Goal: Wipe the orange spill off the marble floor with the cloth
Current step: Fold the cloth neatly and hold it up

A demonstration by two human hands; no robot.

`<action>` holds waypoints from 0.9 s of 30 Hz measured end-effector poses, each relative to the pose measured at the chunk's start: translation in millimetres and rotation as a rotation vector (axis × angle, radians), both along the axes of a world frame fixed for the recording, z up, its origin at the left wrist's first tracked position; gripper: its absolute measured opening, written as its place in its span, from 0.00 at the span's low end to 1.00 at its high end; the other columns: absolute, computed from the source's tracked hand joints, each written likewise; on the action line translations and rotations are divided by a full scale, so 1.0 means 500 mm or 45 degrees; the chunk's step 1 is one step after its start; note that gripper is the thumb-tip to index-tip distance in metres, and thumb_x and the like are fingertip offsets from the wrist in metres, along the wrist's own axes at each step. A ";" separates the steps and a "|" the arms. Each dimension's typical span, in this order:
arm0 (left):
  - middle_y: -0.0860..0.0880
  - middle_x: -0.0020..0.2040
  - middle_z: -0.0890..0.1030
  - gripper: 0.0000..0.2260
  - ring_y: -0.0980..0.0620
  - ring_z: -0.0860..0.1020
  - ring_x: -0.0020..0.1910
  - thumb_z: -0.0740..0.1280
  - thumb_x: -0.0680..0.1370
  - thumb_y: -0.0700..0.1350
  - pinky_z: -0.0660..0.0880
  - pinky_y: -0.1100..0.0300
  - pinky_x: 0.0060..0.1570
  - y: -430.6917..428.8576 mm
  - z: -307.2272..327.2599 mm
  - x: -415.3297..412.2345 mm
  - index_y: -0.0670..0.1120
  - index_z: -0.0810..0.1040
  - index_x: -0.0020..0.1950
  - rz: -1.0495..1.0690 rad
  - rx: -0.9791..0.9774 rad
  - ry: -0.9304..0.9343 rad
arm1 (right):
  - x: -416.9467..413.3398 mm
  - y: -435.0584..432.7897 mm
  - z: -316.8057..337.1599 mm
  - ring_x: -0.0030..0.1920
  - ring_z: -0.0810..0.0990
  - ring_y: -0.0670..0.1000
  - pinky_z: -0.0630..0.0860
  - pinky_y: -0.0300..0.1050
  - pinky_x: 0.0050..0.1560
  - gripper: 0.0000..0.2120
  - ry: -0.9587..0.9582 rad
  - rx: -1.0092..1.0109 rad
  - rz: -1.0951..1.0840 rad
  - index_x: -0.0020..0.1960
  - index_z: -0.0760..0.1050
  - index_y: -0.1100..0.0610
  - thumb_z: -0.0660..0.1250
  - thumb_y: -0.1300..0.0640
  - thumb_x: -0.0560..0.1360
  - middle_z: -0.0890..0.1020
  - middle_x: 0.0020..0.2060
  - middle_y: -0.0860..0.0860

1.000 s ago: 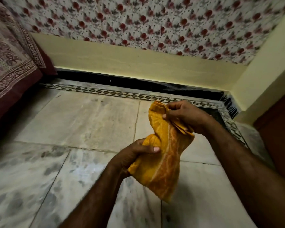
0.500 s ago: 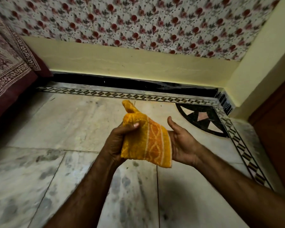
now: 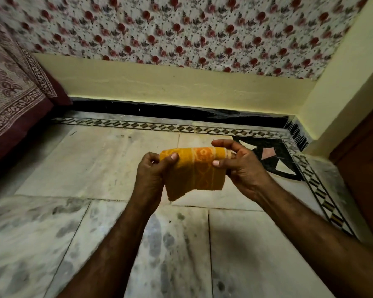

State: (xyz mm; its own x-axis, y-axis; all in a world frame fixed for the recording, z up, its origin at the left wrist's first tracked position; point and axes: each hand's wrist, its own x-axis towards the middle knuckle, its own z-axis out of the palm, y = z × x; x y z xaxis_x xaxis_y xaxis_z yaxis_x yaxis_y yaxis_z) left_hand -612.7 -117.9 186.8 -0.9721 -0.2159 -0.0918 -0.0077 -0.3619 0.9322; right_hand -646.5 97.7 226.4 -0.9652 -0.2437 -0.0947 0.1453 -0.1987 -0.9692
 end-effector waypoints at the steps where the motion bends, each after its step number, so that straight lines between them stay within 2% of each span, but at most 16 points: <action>1: 0.47 0.40 0.80 0.17 0.44 0.77 0.45 0.79 0.70 0.45 0.75 0.54 0.41 -0.003 -0.003 -0.003 0.48 0.72 0.49 -0.006 -0.049 0.048 | -0.003 0.004 0.003 0.46 0.85 0.49 0.83 0.45 0.46 0.25 0.048 0.067 -0.007 0.62 0.78 0.59 0.70 0.76 0.69 0.84 0.45 0.49; 3: 0.46 0.48 0.84 0.25 0.48 0.82 0.48 0.78 0.70 0.38 0.79 0.57 0.45 -0.010 0.005 -0.004 0.51 0.72 0.61 -0.092 -0.243 0.134 | -0.011 0.013 0.008 0.51 0.83 0.51 0.84 0.49 0.49 0.27 0.121 0.215 -0.024 0.62 0.79 0.57 0.72 0.75 0.67 0.82 0.50 0.49; 5: 0.46 0.59 0.80 0.36 0.49 0.82 0.54 0.79 0.69 0.37 0.82 0.55 0.49 -0.014 0.014 -0.011 0.59 0.70 0.71 -0.214 -0.606 0.162 | -0.016 0.016 0.013 0.53 0.82 0.52 0.84 0.51 0.51 0.28 0.141 0.289 -0.041 0.62 0.79 0.55 0.73 0.76 0.67 0.81 0.53 0.48; 7: 0.49 0.62 0.77 0.39 0.50 0.80 0.55 0.79 0.69 0.39 0.82 0.54 0.51 -0.012 0.016 -0.020 0.64 0.68 0.72 -0.222 -0.970 0.136 | -0.024 0.015 0.014 0.54 0.81 0.52 0.84 0.51 0.51 0.28 0.165 0.320 -0.049 0.62 0.79 0.53 0.73 0.75 0.67 0.80 0.54 0.48; 8: 0.49 0.59 0.79 0.37 0.51 0.81 0.53 0.79 0.69 0.41 0.81 0.55 0.51 -0.012 0.014 -0.023 0.64 0.68 0.72 -0.178 -1.036 0.112 | -0.027 0.011 0.015 0.54 0.81 0.52 0.84 0.51 0.50 0.28 0.178 0.333 -0.058 0.61 0.79 0.52 0.73 0.75 0.67 0.80 0.55 0.48; 10: 0.48 0.51 0.83 0.31 0.52 0.82 0.50 0.78 0.71 0.44 0.79 0.56 0.50 -0.017 0.007 -0.029 0.61 0.70 0.69 -0.099 -0.956 0.027 | -0.033 0.004 0.013 0.54 0.82 0.52 0.84 0.50 0.50 0.27 0.185 0.331 -0.091 0.59 0.79 0.50 0.73 0.74 0.68 0.80 0.54 0.48; 12: 0.46 0.47 0.84 0.25 0.50 0.82 0.49 0.77 0.73 0.44 0.78 0.56 0.48 -0.029 -0.003 -0.031 0.58 0.73 0.66 -0.106 -0.800 -0.012 | -0.037 -0.001 0.009 0.53 0.82 0.52 0.84 0.48 0.48 0.25 0.184 0.333 -0.106 0.58 0.79 0.48 0.73 0.73 0.69 0.80 0.54 0.50; 14: 0.46 0.50 0.84 0.21 0.48 0.82 0.51 0.76 0.73 0.39 0.77 0.61 0.46 -0.039 -0.004 -0.035 0.52 0.79 0.63 -0.133 -0.666 0.004 | -0.038 -0.001 0.008 0.54 0.82 0.51 0.83 0.44 0.47 0.24 0.225 0.394 -0.084 0.58 0.79 0.49 0.73 0.72 0.70 0.80 0.55 0.49; 16: 0.47 0.54 0.84 0.21 0.52 0.82 0.52 0.76 0.72 0.36 0.77 0.67 0.45 -0.042 0.002 -0.034 0.47 0.81 0.63 -0.127 -0.561 0.023 | -0.038 0.000 0.011 0.55 0.80 0.50 0.83 0.42 0.47 0.25 0.260 0.485 -0.037 0.59 0.79 0.49 0.74 0.72 0.69 0.78 0.57 0.47; 17: 0.48 0.55 0.84 0.22 0.54 0.82 0.52 0.76 0.71 0.35 0.79 0.66 0.48 -0.044 0.005 -0.033 0.46 0.81 0.64 -0.110 -0.546 0.028 | -0.038 0.001 0.011 0.56 0.79 0.49 0.82 0.42 0.48 0.26 0.259 0.545 -0.017 0.61 0.78 0.49 0.74 0.71 0.69 0.77 0.58 0.45; 18: 0.48 0.55 0.84 0.22 0.54 0.82 0.53 0.77 0.71 0.36 0.80 0.62 0.53 -0.045 0.009 -0.033 0.47 0.81 0.64 -0.083 -0.578 0.038 | -0.038 0.001 0.011 0.55 0.78 0.48 0.82 0.42 0.50 0.28 0.261 0.625 -0.012 0.63 0.78 0.49 0.75 0.71 0.69 0.76 0.58 0.44; 20: 0.51 0.56 0.85 0.22 0.55 0.82 0.55 0.79 0.70 0.42 0.79 0.56 0.58 -0.047 0.021 -0.035 0.49 0.82 0.64 -0.018 -0.826 0.067 | -0.037 -0.001 0.010 0.54 0.77 0.46 0.81 0.44 0.52 0.27 0.322 0.823 -0.037 0.64 0.77 0.49 0.76 0.68 0.69 0.77 0.57 0.44; 23: 0.54 0.52 0.84 0.17 0.57 0.81 0.50 0.77 0.72 0.49 0.78 0.64 0.52 -0.042 0.048 -0.033 0.50 0.84 0.60 0.078 -1.237 0.125 | -0.034 -0.002 0.010 0.50 0.79 0.46 0.82 0.46 0.51 0.15 0.474 0.997 -0.099 0.55 0.81 0.48 0.77 0.61 0.71 0.80 0.50 0.46; 25: 0.54 0.48 0.83 0.10 0.60 0.78 0.46 0.75 0.74 0.51 0.73 0.67 0.43 -0.044 0.062 -0.035 0.52 0.85 0.54 0.093 -1.292 0.170 | -0.034 0.002 0.021 0.46 0.78 0.47 0.81 0.46 0.47 0.08 0.535 1.067 -0.155 0.48 0.81 0.50 0.77 0.56 0.71 0.77 0.45 0.46; 27: 0.51 0.50 0.78 0.06 0.60 0.75 0.50 0.73 0.75 0.56 0.72 0.63 0.46 -0.053 0.064 -0.043 0.56 0.83 0.48 0.050 -1.257 0.192 | -0.036 0.007 0.030 0.44 0.79 0.47 0.80 0.46 0.44 0.07 0.510 1.002 -0.199 0.47 0.82 0.55 0.76 0.54 0.72 0.79 0.45 0.48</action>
